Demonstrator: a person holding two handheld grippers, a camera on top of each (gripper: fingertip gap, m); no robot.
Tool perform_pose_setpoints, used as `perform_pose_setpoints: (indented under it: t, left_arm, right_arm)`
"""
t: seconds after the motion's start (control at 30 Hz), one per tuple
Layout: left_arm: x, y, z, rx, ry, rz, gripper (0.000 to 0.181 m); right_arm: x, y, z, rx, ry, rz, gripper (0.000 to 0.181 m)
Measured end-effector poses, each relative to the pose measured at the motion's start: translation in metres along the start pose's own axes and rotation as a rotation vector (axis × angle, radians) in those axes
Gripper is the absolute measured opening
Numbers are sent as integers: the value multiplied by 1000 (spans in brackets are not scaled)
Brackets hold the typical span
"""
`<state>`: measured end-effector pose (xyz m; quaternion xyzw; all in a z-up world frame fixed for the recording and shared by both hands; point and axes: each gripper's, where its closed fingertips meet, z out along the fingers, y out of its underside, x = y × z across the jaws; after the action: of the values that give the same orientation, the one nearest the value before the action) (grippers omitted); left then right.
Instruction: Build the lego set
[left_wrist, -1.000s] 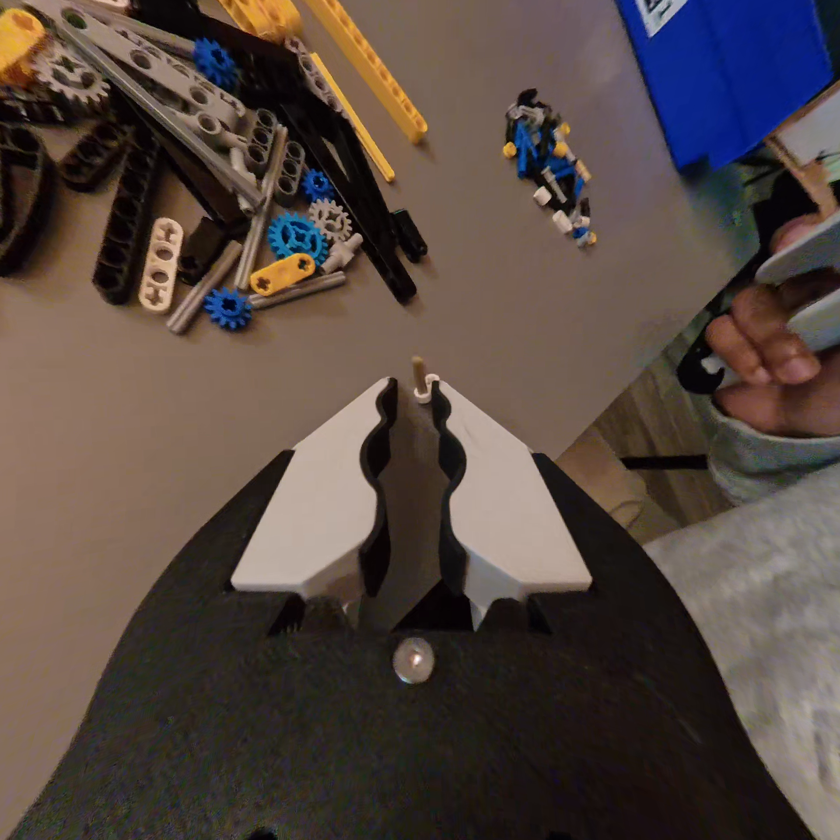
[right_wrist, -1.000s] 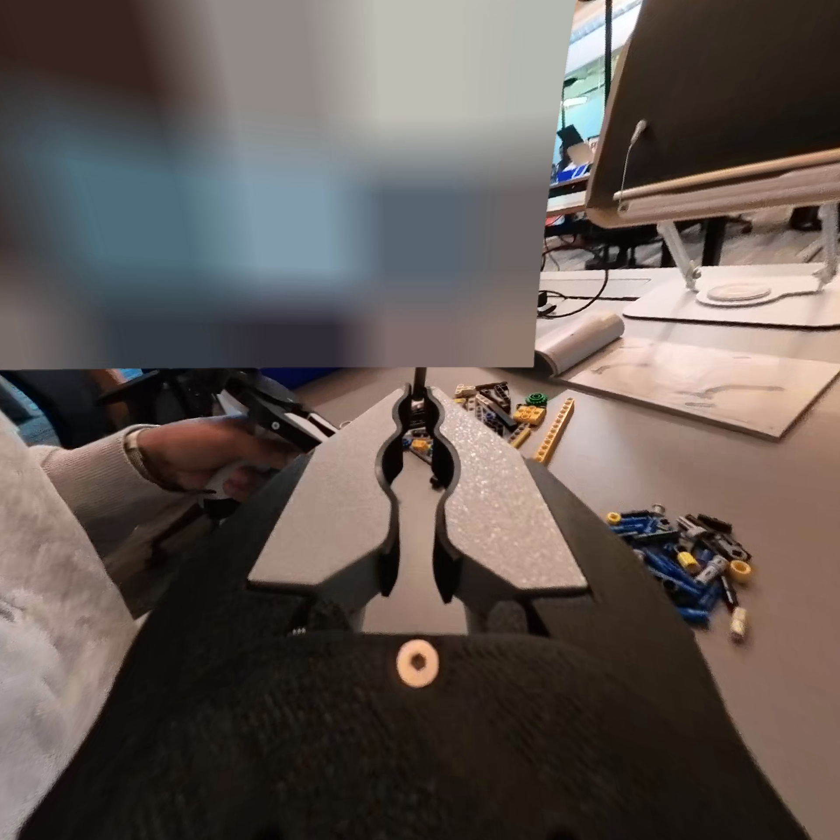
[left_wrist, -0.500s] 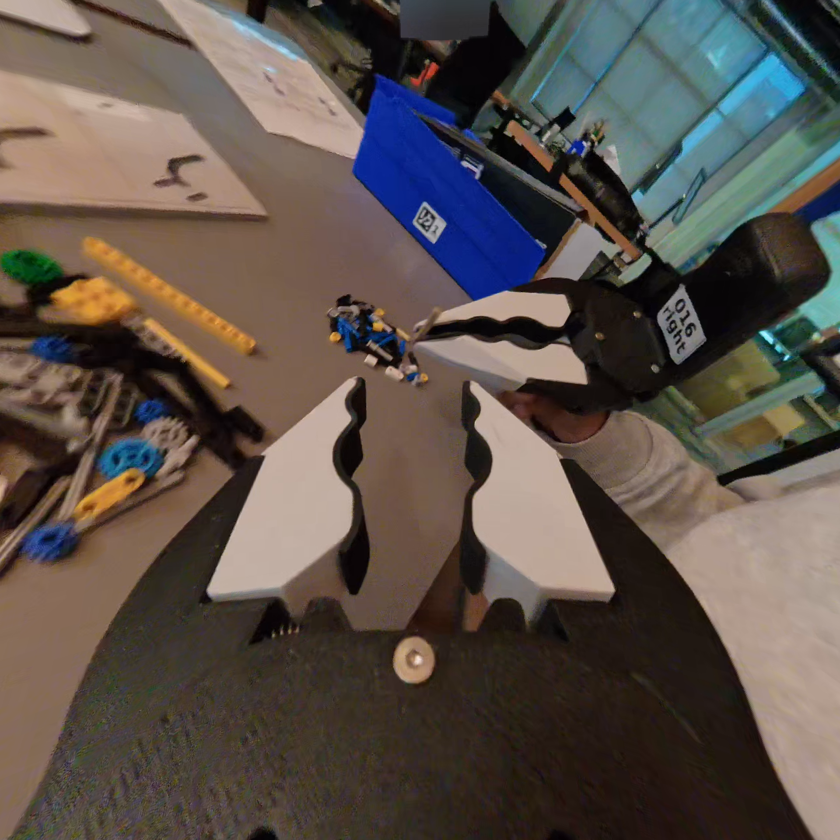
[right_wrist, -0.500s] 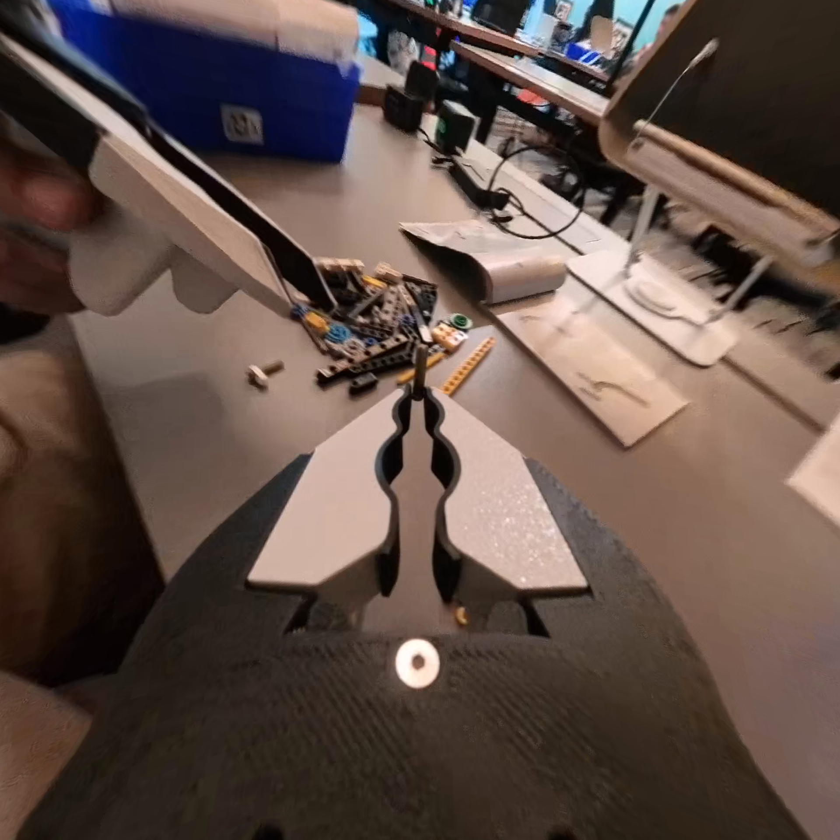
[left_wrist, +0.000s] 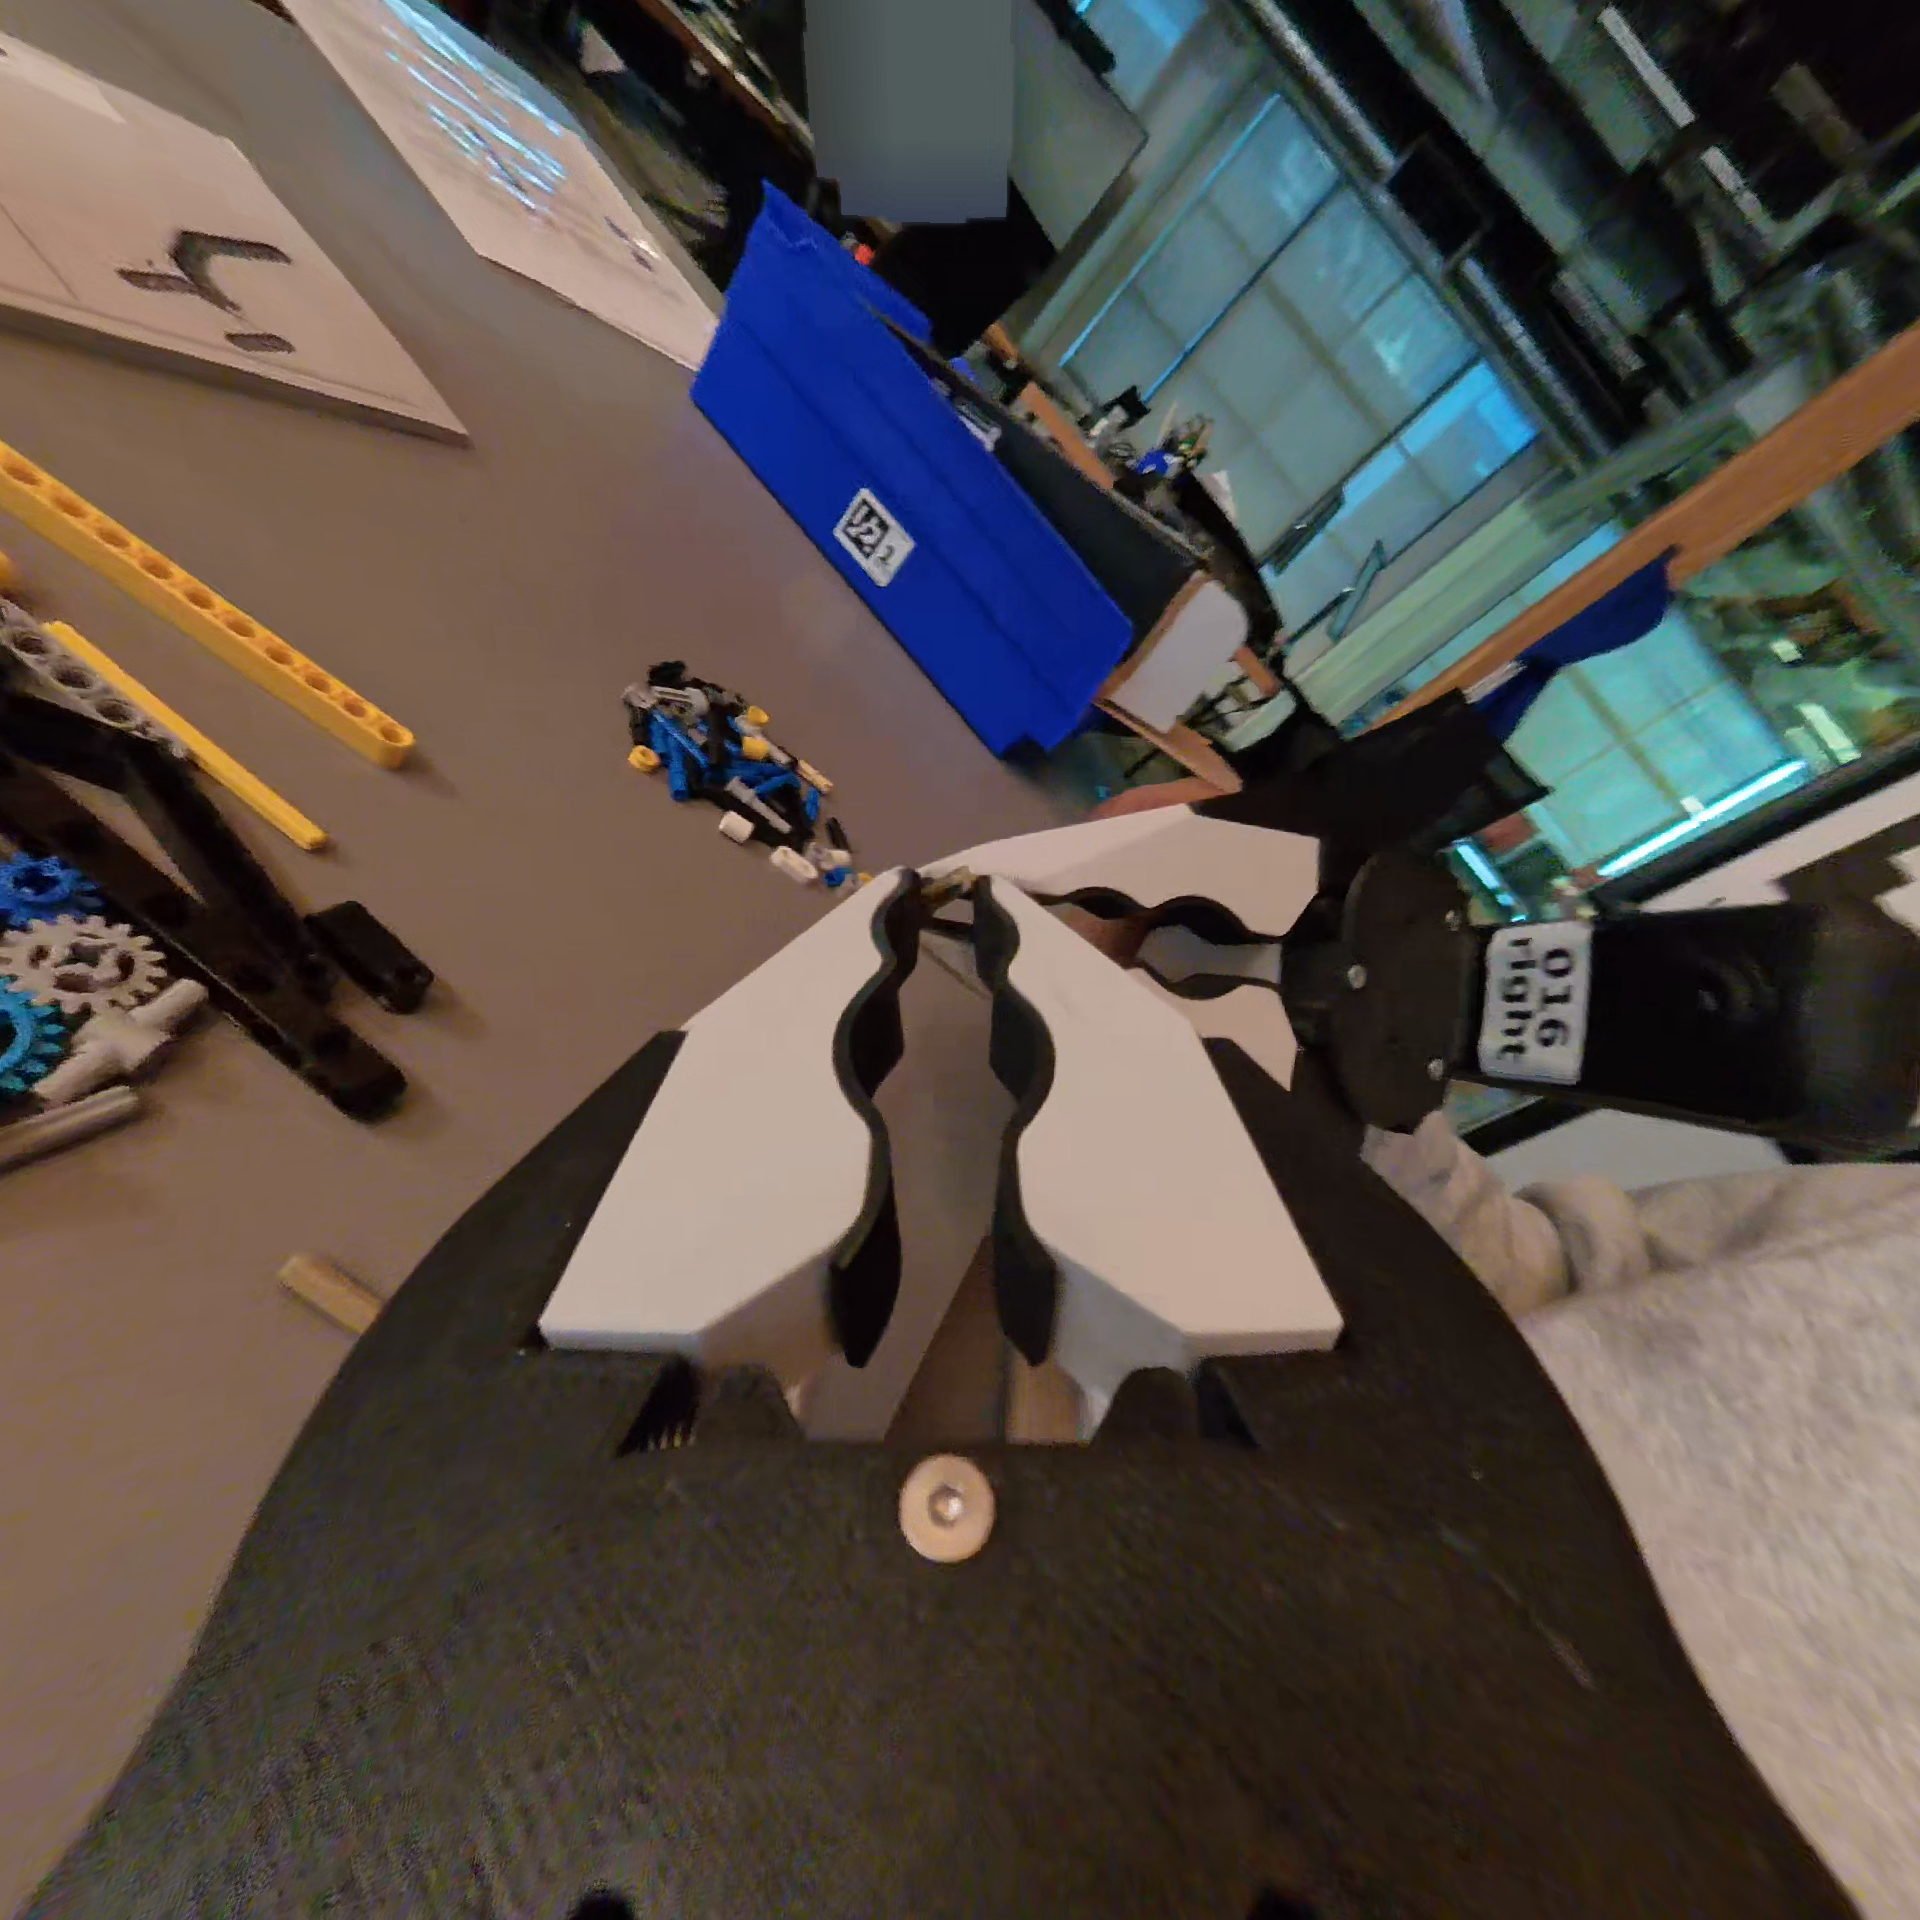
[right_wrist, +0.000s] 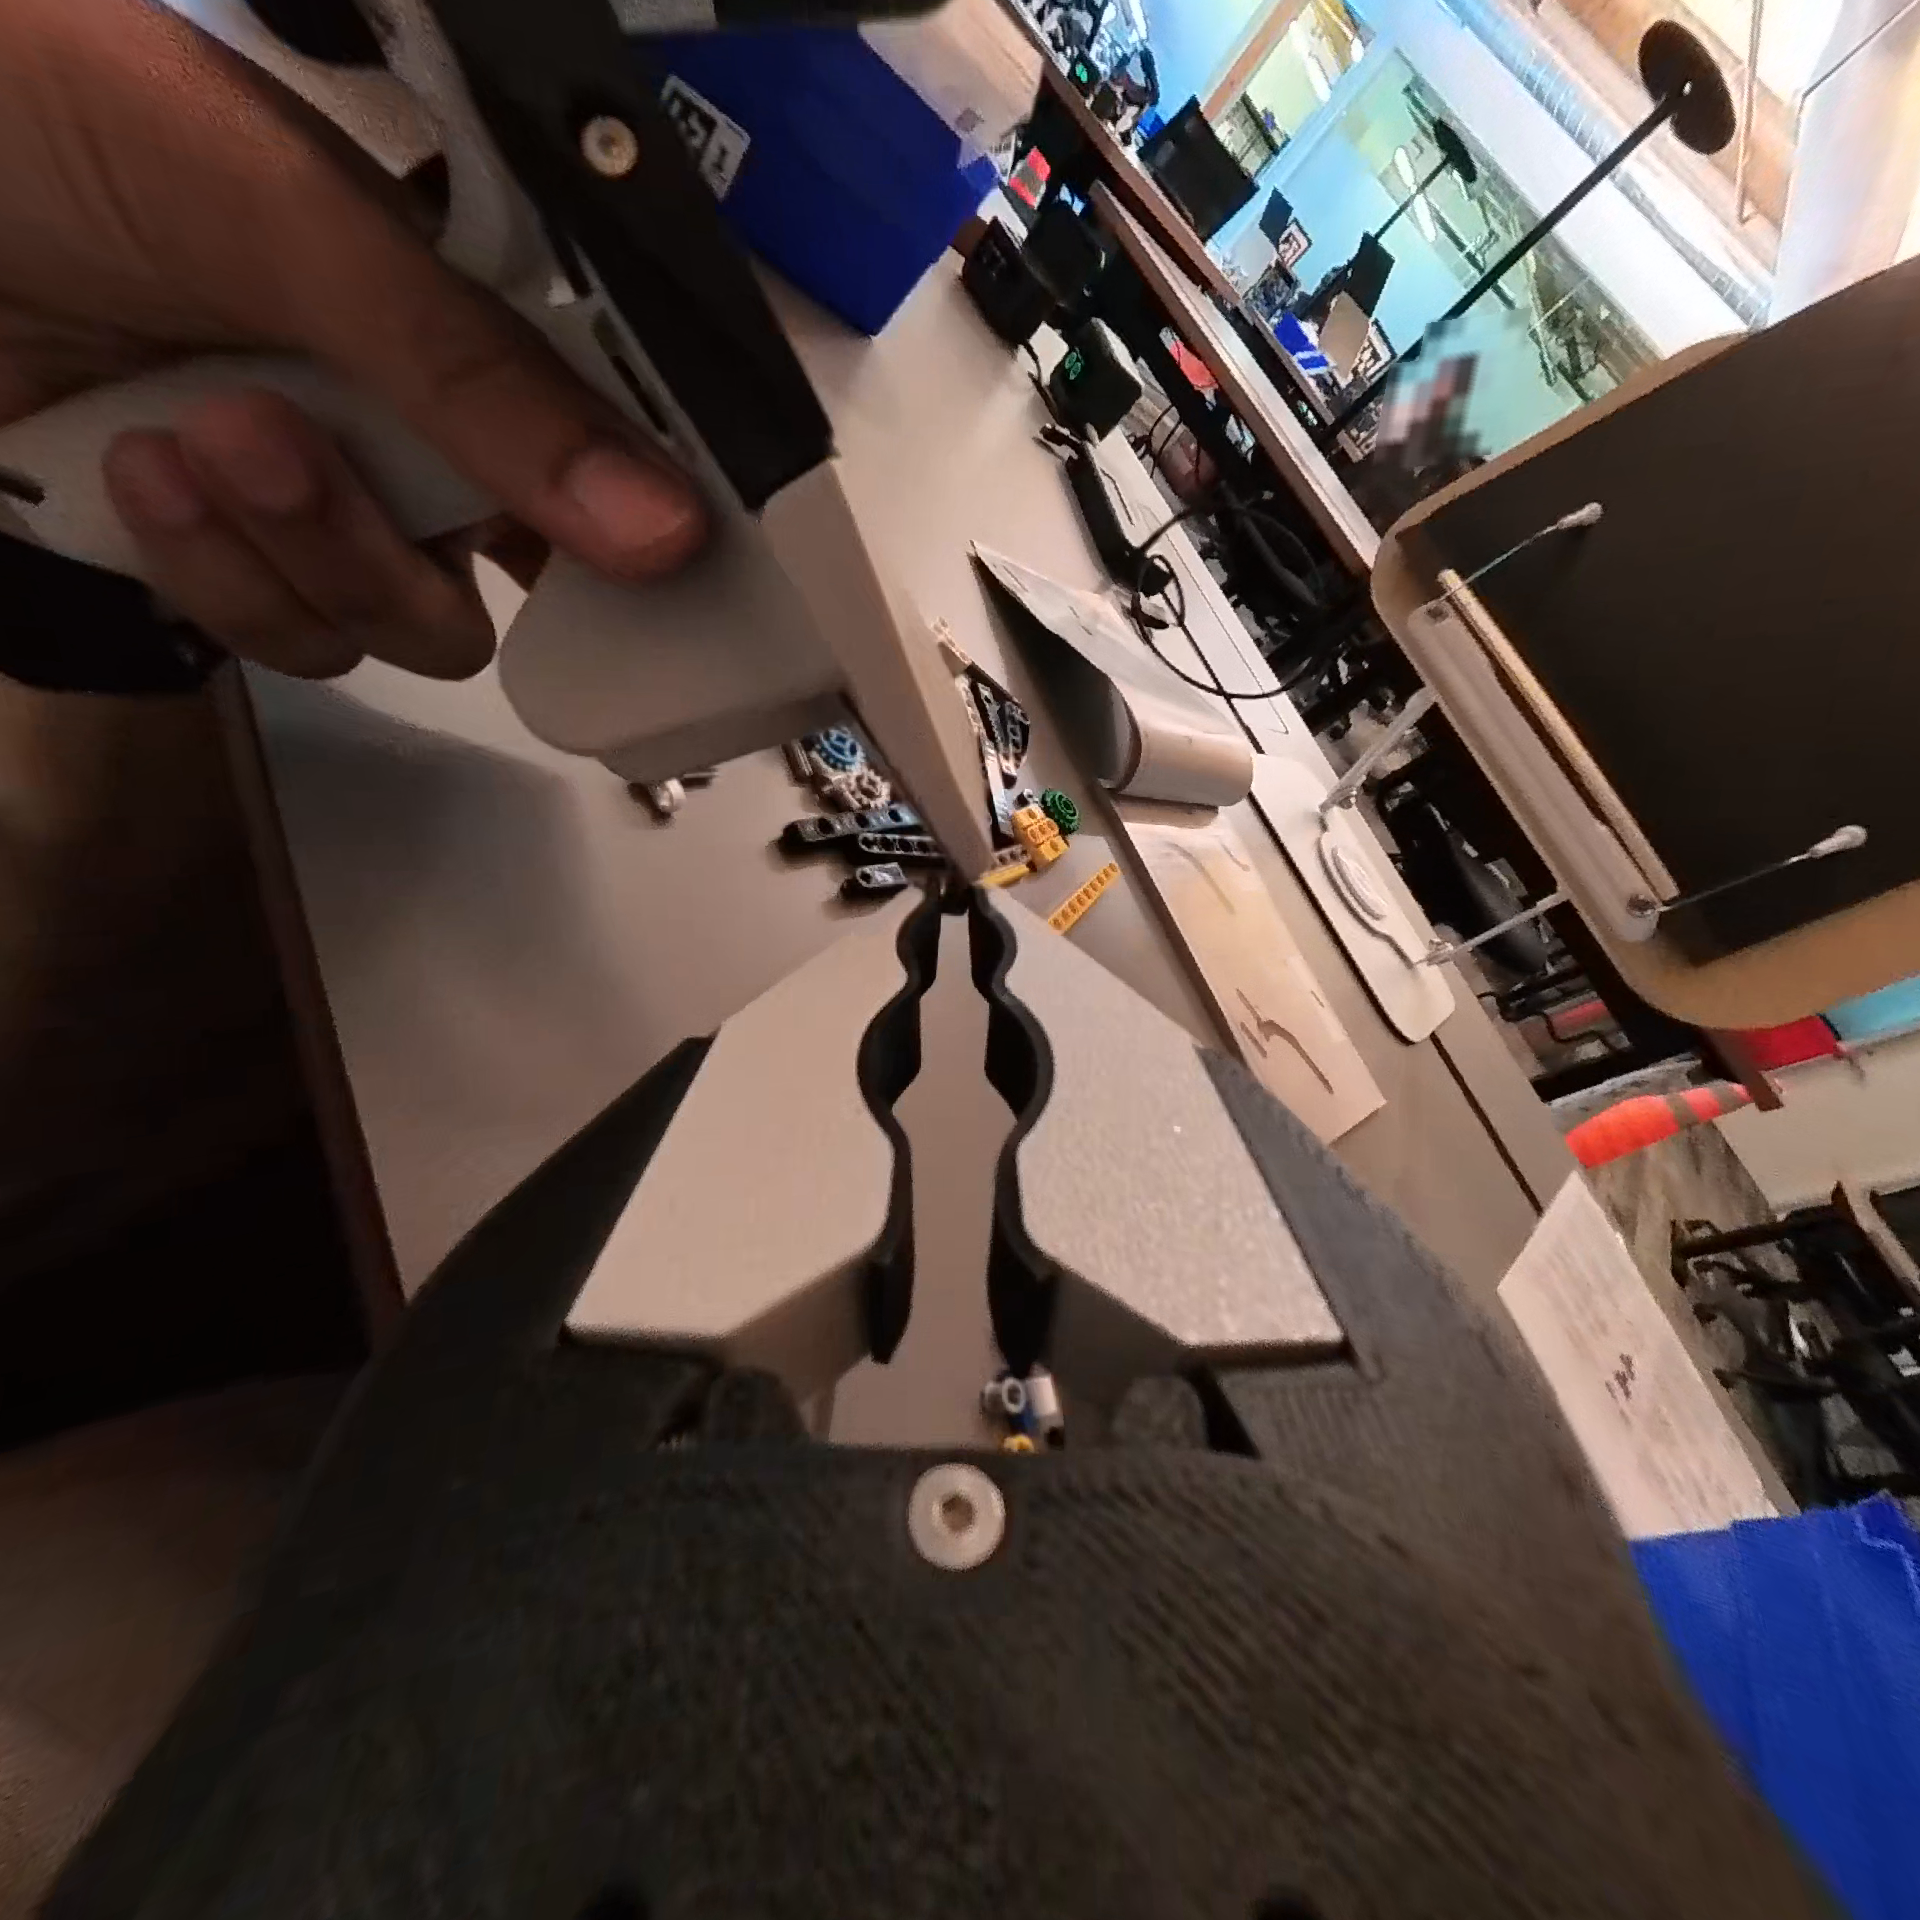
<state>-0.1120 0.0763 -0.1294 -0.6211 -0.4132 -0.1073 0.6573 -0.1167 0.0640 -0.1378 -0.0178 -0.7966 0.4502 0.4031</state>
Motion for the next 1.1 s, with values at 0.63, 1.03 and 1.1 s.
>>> perform_pose_setpoints:
  t: [0.63,1.03,1.1]
  left_arm:
    - [42,-18,-21,71,480,-520,2]
    - [41,-18,-24,60,502,-539,1]
    - [41,-18,-24,62,504,-543,1]
  right_arm:
    - [9,-49,-34,406,-88,271,3]
    - [7,-50,-34,395,-84,232,3]
    - [7,-49,-34,395,-82,232,3]
